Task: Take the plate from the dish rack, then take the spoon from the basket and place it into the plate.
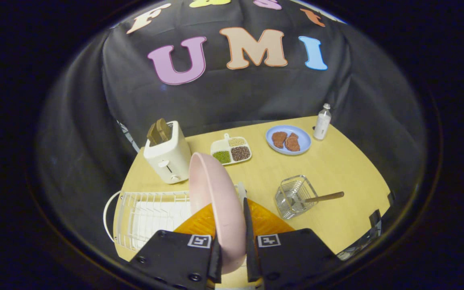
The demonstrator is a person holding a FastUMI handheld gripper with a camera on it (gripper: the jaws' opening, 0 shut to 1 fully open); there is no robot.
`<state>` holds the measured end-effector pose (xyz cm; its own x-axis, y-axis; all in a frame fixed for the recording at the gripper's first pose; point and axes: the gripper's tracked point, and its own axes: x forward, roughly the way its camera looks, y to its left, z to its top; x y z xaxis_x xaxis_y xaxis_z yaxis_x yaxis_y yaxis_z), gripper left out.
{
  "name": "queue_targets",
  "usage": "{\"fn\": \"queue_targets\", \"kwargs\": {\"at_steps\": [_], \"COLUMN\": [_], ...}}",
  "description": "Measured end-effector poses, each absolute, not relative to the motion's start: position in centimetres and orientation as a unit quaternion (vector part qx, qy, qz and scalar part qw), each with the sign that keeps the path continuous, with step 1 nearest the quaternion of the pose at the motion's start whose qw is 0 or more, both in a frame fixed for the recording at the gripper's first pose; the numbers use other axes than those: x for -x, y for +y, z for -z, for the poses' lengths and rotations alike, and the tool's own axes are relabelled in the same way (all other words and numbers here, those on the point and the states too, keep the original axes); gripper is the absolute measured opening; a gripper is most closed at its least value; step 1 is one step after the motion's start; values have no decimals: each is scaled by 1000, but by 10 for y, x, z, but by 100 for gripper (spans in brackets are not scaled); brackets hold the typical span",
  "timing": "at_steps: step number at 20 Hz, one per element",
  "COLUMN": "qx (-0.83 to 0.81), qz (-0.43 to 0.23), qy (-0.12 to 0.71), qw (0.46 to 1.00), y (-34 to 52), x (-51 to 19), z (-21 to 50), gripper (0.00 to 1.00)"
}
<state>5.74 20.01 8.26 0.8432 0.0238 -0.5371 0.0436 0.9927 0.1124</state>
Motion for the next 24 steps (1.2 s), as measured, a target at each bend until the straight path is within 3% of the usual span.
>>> {"fn": "queue_targets", "kwargs": {"at_steps": [10, 24], "qx": [-160, -349], "qz": [111, 234], "qy": [192, 258], "qw": [962, 870], "y": [85, -18], "x": [7, 63], "z": [-118, 54], "gripper": [27, 28]}}
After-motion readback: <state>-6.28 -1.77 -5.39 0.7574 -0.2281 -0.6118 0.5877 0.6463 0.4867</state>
